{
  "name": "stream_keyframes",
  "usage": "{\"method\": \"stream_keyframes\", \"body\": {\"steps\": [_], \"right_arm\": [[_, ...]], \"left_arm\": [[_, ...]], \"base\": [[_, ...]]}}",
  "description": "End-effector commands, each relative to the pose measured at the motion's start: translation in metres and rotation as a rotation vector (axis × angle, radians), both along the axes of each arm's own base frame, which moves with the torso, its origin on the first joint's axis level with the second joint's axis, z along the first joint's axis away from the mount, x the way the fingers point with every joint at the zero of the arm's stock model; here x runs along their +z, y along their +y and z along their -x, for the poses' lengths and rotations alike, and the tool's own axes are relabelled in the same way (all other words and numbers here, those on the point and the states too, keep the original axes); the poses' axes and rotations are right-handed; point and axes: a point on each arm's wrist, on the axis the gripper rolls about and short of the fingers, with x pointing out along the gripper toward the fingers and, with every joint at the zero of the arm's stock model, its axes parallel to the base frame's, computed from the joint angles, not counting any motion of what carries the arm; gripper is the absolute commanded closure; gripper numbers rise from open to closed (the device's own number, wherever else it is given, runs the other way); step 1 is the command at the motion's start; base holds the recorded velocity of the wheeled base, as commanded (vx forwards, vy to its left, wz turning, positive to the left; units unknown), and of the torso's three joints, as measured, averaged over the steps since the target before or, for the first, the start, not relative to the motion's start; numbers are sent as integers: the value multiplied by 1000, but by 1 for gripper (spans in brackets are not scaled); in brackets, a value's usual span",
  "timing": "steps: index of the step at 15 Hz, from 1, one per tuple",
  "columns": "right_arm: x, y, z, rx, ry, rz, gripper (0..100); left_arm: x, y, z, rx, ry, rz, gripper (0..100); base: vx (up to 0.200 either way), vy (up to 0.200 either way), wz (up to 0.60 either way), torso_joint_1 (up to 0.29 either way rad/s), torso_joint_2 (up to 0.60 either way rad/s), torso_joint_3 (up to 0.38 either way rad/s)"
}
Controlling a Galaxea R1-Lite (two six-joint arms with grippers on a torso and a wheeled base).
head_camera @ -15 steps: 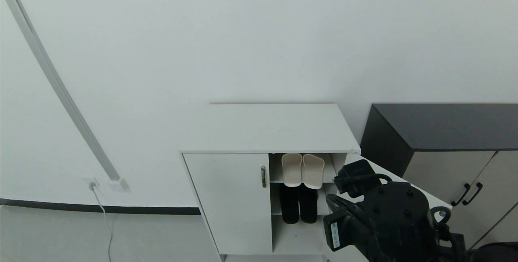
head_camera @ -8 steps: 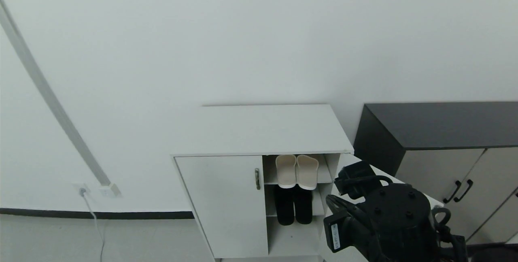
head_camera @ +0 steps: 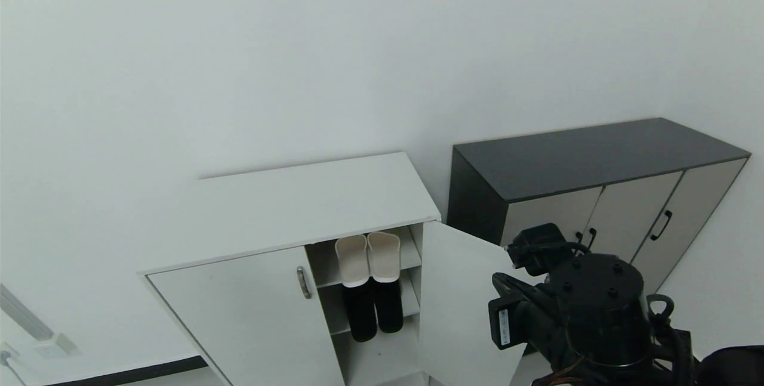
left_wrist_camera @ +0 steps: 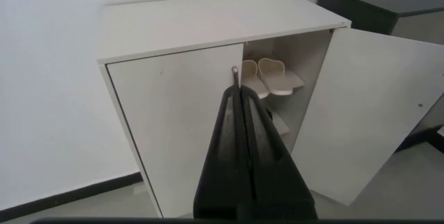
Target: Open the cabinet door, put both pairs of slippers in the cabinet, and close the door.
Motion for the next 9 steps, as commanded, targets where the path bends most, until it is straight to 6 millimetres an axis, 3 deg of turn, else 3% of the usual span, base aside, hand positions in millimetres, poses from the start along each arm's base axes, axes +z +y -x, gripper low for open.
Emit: {"method": "stream_keyframes", "body": {"steps": [1, 4, 9], "right_arm": [[-2, 0, -2, -6, 3, 4, 100], [-6, 0, -2, -6, 12, 13, 100], [-5, -1, -7, -18, 2, 13, 100]], "left_arm": [[0, 0, 0, -1, 1, 1, 100], [0, 0, 0, -1, 1, 2, 100], [0, 0, 0, -2, 1, 5, 100]], "base": [[0, 0, 0, 0, 0, 0], [0, 0, 0, 0, 0, 0], [-200, 0, 0, 3, 3, 0]]}}
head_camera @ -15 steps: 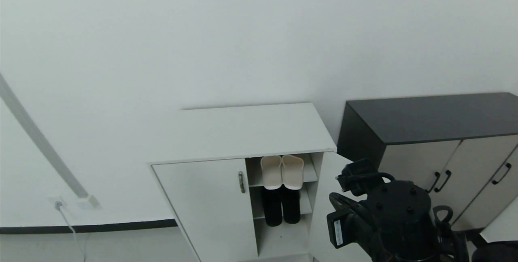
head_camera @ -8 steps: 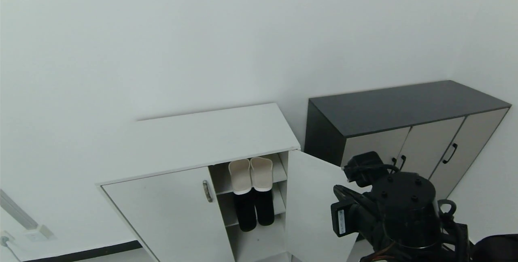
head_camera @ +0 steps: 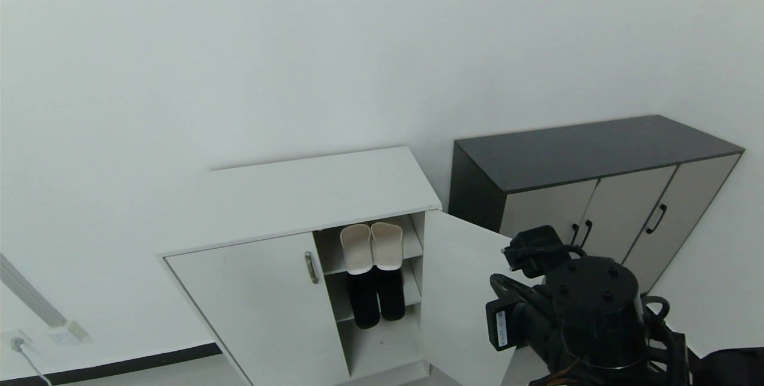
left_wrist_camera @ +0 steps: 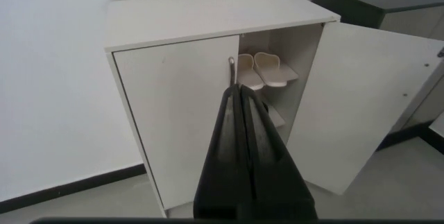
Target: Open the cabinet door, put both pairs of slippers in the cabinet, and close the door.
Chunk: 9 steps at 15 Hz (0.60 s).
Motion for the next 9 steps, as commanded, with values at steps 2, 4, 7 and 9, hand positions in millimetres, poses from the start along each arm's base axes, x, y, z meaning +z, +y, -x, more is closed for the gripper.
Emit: {"method": "stream_keyframes", "body": {"steps": [2, 4, 7, 9], "right_arm": [[4, -5, -14, -26, -9, -4, 100], [9, -12, -32, -33, -12, -33, 100], [10, -26, -70, -134, -17, -45, 100], [7, -40, -95, -153, 17, -51, 100]], "left_arm": [[0, 0, 0, 0, 2, 0, 100], [0, 0, 0, 2, 1, -1, 100], [0, 0, 0, 2, 2, 0, 100], [0, 0, 0, 0, 1, -1, 100]], "base": [[-100, 0, 0, -1, -1, -1], [0, 0, 0, 0, 0, 0], [0, 0, 0, 0, 0, 0], [0, 0, 0, 0, 0, 0]]}}
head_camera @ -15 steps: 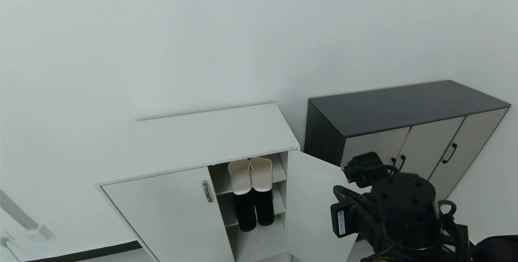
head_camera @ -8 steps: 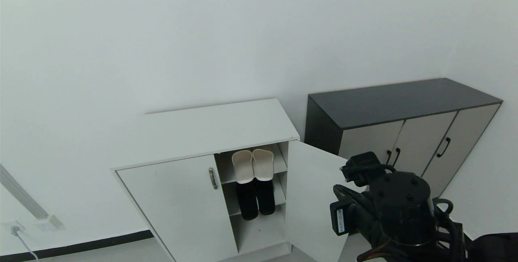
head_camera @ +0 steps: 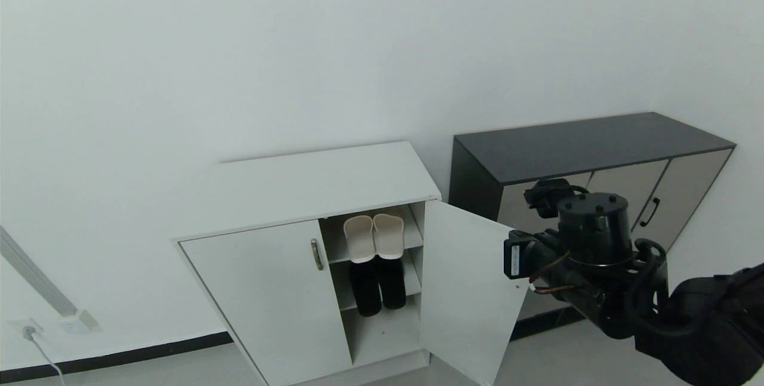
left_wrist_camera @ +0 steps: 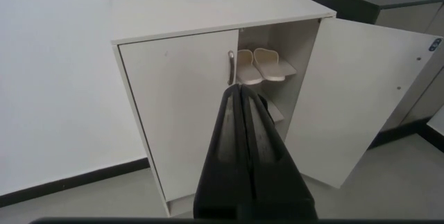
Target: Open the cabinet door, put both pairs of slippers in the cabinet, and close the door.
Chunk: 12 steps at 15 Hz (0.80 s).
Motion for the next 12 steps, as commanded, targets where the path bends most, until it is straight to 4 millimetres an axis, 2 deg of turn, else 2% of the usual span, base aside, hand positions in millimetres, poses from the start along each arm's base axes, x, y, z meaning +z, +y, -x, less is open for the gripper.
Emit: {"method": "stream_keyframes", "body": {"steps": [1, 5, 8, 12], "right_arm": [[-9, -13, -29, -48, 26, -3, 100], [-17, -28, -72, -84, 33, -57, 100], [-24, -39, -97, -139, 27, -65, 100], [-31, -41, -115, -124, 29, -81, 100]], "left_arm": [[0, 0, 0, 0, 1, -1, 100], [0, 0, 0, 1, 2, 1, 100], [0, 0, 0, 1, 1, -1, 100], [0, 0, 0, 1, 1, -1, 100]], "base": [[0, 0, 0, 0, 0, 0], [0, 0, 0, 0, 0, 0], [0, 0, 0, 0, 0, 0], [0, 0, 0, 0, 0, 0]]}}
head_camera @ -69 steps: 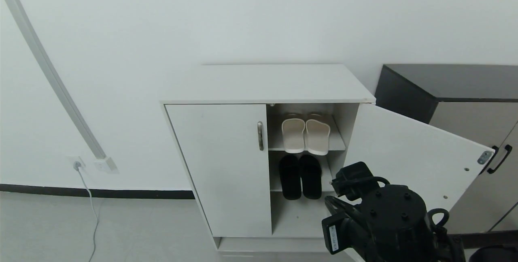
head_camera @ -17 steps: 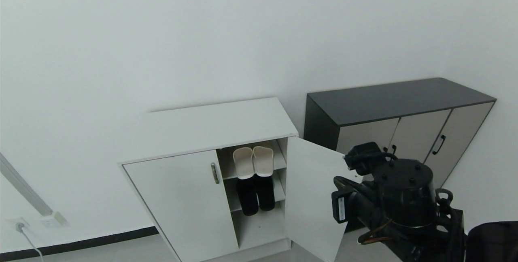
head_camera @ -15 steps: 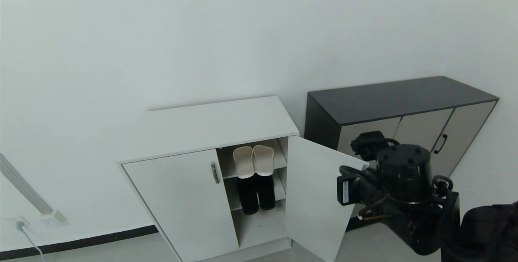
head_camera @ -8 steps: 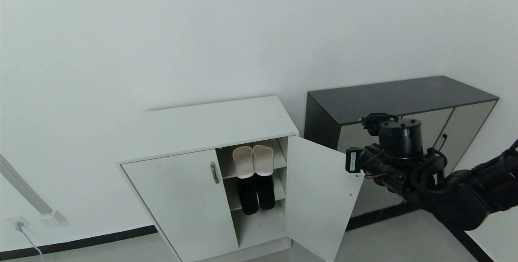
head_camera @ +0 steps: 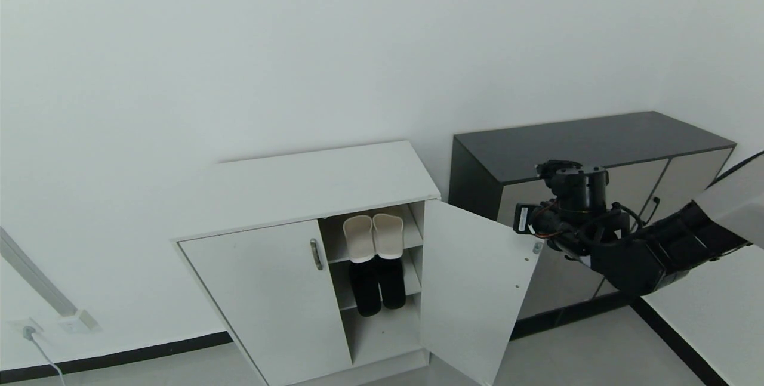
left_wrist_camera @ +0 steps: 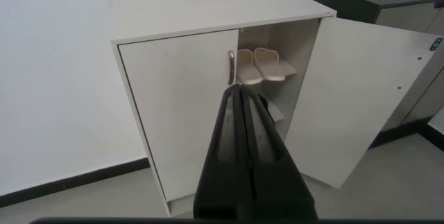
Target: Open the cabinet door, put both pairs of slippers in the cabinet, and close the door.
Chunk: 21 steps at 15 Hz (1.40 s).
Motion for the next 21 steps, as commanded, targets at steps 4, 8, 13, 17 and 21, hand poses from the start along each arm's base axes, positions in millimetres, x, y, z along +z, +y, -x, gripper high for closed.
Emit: {"method": "stream_keyframes", "body": {"steps": [4, 8, 13, 17, 21], "right_arm": [[-26, -2, -29, -26, 26, 2, 100], [-34, -6, -37, -40, 36, 5, 100], [-44, -7, -41, -48, 53, 11, 100], [-48, -7, -41, -47, 63, 17, 100], [-50, -5, -39, -42, 70, 21, 100]], "left_arm": [[0, 0, 0, 0, 2, -1, 100], [0, 0, 0, 0, 2, -1, 100], [0, 0, 0, 0, 2, 2, 100], [0, 0, 0, 0, 2, 1, 100], [0, 0, 0, 0, 2, 1, 100]], "base": [[0, 0, 0, 0, 0, 0], [0, 0, 0, 0, 0, 0], [0, 0, 0, 0, 0, 0], [0, 0, 0, 0, 0, 0], [0, 0, 0, 0, 0, 0]]}}
